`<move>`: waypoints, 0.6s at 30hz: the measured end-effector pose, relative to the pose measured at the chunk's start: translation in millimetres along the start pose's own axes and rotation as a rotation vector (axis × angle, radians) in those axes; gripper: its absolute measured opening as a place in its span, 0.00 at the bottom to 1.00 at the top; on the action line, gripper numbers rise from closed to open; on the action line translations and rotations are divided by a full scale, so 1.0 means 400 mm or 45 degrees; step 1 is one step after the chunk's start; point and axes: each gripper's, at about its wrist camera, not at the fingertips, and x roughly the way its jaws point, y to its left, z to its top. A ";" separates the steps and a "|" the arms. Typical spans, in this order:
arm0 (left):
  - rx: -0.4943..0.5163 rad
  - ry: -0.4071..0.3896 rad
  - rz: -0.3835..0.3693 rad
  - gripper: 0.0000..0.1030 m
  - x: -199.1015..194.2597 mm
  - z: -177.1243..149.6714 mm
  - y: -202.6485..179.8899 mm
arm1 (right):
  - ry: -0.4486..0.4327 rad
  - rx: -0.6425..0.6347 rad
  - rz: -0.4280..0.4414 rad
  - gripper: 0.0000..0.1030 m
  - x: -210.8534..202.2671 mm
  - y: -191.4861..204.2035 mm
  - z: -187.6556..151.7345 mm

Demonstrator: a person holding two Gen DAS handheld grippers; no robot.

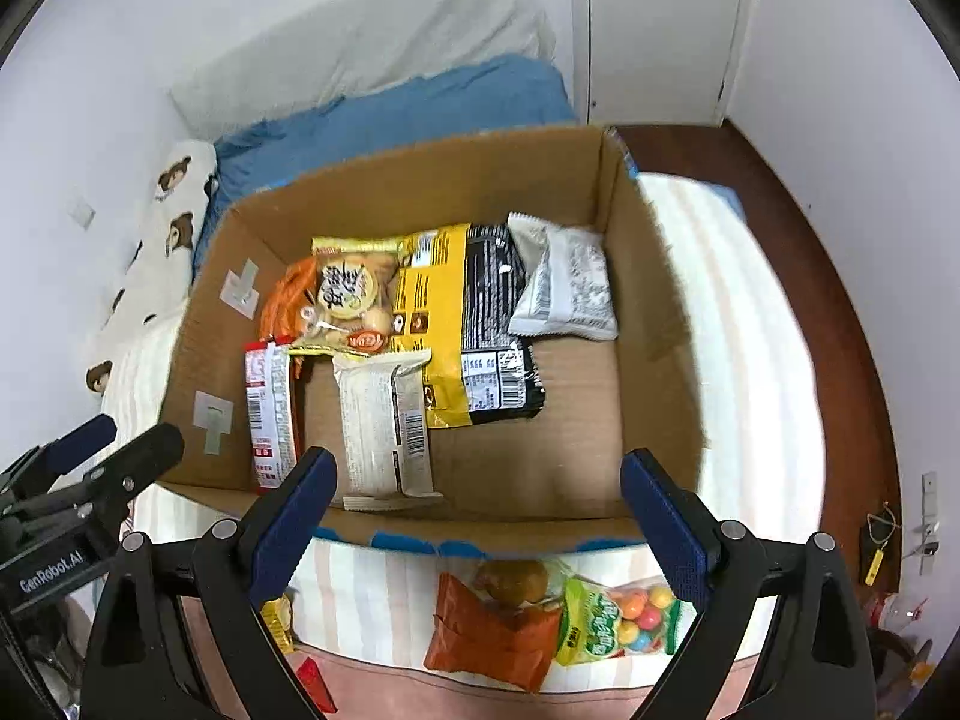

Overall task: Organize snacks
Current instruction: 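Lower both packets into the box, open both tools and withdraw, then grasp the yellow packet with left tool while right tool grasps orange packet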

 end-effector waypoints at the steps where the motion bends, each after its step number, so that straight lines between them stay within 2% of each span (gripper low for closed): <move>1: 0.006 -0.023 0.007 0.90 -0.018 -0.008 -0.004 | -0.018 0.001 0.004 0.95 -0.019 0.000 -0.006; 6: 0.047 -0.122 0.029 0.90 -0.101 -0.041 -0.023 | -0.096 -0.013 0.007 0.95 -0.104 0.005 -0.038; 12: 0.048 -0.190 0.005 0.90 -0.178 -0.064 -0.031 | -0.148 -0.013 0.058 0.95 -0.189 0.018 -0.087; 18: 0.021 -0.201 -0.002 0.90 -0.213 -0.122 -0.018 | -0.111 -0.002 0.118 0.95 -0.219 0.018 -0.168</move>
